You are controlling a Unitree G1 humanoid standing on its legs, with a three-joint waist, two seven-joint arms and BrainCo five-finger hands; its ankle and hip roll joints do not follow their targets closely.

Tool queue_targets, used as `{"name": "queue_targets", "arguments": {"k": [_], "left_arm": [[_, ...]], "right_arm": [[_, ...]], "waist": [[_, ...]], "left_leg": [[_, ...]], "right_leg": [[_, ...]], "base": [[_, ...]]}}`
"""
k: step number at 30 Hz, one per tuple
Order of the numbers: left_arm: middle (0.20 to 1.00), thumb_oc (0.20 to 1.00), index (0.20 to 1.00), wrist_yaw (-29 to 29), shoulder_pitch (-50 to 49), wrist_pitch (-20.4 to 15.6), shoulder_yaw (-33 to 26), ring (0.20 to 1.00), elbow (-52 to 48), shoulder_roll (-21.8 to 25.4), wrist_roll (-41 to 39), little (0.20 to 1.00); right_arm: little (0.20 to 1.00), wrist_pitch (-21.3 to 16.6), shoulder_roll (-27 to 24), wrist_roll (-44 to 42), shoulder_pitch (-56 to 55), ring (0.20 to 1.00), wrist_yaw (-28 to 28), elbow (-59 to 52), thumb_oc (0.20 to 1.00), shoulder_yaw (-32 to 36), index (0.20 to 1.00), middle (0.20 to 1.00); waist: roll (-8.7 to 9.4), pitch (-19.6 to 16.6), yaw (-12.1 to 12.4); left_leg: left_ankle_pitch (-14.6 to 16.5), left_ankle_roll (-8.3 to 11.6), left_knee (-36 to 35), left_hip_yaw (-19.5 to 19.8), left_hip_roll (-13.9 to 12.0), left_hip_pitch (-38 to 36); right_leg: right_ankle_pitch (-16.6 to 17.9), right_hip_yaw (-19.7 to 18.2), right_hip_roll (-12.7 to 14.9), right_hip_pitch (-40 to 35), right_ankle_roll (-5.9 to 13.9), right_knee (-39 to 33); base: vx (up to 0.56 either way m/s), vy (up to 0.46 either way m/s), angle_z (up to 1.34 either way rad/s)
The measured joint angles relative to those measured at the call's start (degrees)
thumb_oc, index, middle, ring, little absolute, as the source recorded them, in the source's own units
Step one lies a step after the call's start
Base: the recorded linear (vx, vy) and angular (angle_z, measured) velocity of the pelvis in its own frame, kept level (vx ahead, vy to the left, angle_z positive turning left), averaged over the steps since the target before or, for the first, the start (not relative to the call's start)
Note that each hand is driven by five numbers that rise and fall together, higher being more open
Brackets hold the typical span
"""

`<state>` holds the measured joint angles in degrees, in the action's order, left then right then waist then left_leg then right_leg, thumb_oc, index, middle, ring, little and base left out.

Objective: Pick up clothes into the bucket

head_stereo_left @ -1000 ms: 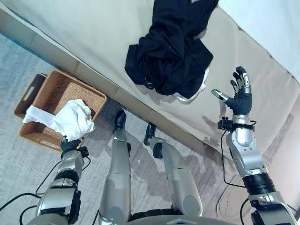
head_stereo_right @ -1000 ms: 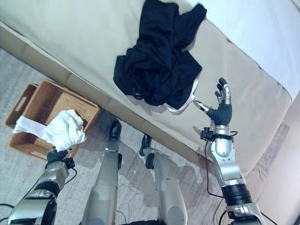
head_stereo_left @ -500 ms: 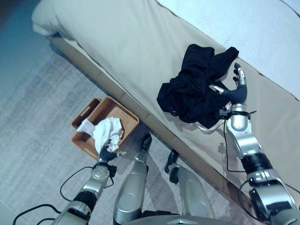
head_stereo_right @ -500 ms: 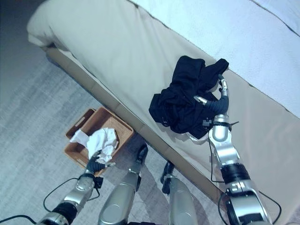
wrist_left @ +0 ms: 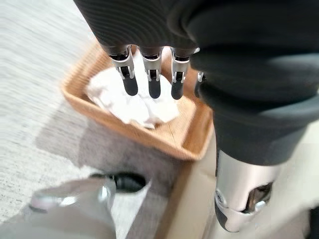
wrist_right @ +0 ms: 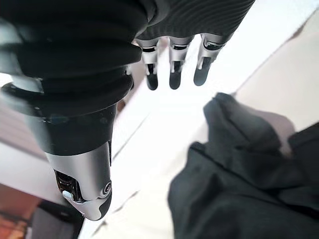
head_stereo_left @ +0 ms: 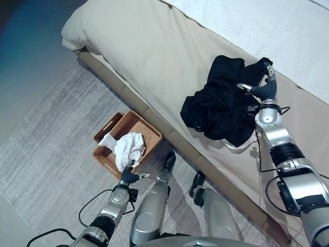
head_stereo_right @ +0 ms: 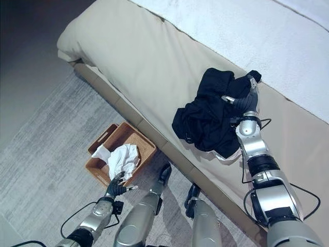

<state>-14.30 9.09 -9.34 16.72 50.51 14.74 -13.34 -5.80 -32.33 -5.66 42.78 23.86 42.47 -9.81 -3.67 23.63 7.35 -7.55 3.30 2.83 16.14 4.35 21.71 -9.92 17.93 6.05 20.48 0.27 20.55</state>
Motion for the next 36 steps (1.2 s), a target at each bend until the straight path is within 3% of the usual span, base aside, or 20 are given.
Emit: {"name": "queue_targets", "arguments": {"k": [9,19,27,33,34,35,36], "left_arm": [[1.000,1.000,1.000,-2.4,0.0,-0.1,-1.9,1.000,0.4,0.5,-3.5,1.000],[1.000,1.000,1.000,-1.6,-0.4,-0.1,3.5,1.000,2.5,0.2,-3.7,1.000],[1.000,1.000,1.000,-1.5,1.2,-0.1,4.7,1.000,3.0,0.0,-3.7,1.000],[1.000,1.000,1.000,-1.5,2.6,0.0,5.7,1.000,2.8,0.0,-3.7,1.000],[1.000,1.000,1.000,-1.5,2.7,0.0,5.7,1.000,2.7,0.0,-3.7,1.000],[1.000,1.000,1.000,-1.5,2.7,0.0,5.7,1.000,2.7,0.0,-3.7,1.000],[1.000,1.000,1.000,-1.4,2.7,0.0,5.7,1.000,2.7,0.0,-3.7,1.000]], "right_arm": [[1.000,2.3,-1.5,2.2,3.8,1.000,-0.9,5.9,1.000,-4.4,1.000,1.000],[1.000,3.7,0.2,2.3,15.6,1.000,-2.0,21.9,1.000,-10.9,1.000,1.000],[1.000,4.0,2.4,4.5,19.0,1.000,-4.9,30.0,1.000,-17.2,1.000,1.000],[1.000,4.6,4.9,6.2,19.2,1.000,-7.5,30.3,1.000,-19.3,1.000,1.000],[0.260,4.7,5.5,6.2,19.2,0.260,-7.9,29.9,0.260,-19.9,0.260,0.260],[0.200,4.7,5.8,6.2,19.2,0.200,-8.2,29.6,0.200,-20.2,0.200,0.200],[0.200,4.7,6.2,6.3,19.2,0.200,-8.5,28.6,0.200,-20.6,0.200,0.200]], "waist": [[0.05,0.0,-0.1],[-0.25,0.2,0.7],[-1.46,1.8,1.7],[-1.65,2.4,3.1],[-1.65,2.4,3.0],[-1.64,2.4,3.0],[-1.57,2.5,3.0]], "left_leg": [[-0.1,-0.10,0.7,-0.7,0.0,2.0],[-0.8,-0.26,1.0,-1.8,-0.1,4.6],[-2.2,0.57,-0.3,1.3,-0.2,5.8],[-2.6,0.85,-0.6,2.8,-0.3,6.1],[-2.6,0.87,-0.6,2.8,-0.3,6.1],[-2.6,0.87,-0.6,2.8,-0.3,6.1],[-2.6,0.87,-0.6,2.8,-0.3,6.1]], "right_leg": [[0.0,-0.6,0.0,2.4,-0.03,0.9],[0.0,-2.0,0.1,6.2,-0.03,2.7],[-0.3,0.6,0.1,7.1,-0.48,3.3],[-0.7,1.9,0.1,7.3,-1.15,4.1],[-0.7,2.0,0.2,7.3,-1.19,4.2],[-0.8,2.0,0.2,7.3,-1.20,4.2],[-0.8,2.0,0.2,7.3,-1.20,4.3]], "base": [[0.00,0.012,-0.03],[0.00,0.007,-0.05],[-0.02,-0.059,0.15],[-0.01,-0.033,0.12],[-0.01,-0.011,0.06],[0.00,0.000,0.00],[0.00,0.000,0.00]]}}
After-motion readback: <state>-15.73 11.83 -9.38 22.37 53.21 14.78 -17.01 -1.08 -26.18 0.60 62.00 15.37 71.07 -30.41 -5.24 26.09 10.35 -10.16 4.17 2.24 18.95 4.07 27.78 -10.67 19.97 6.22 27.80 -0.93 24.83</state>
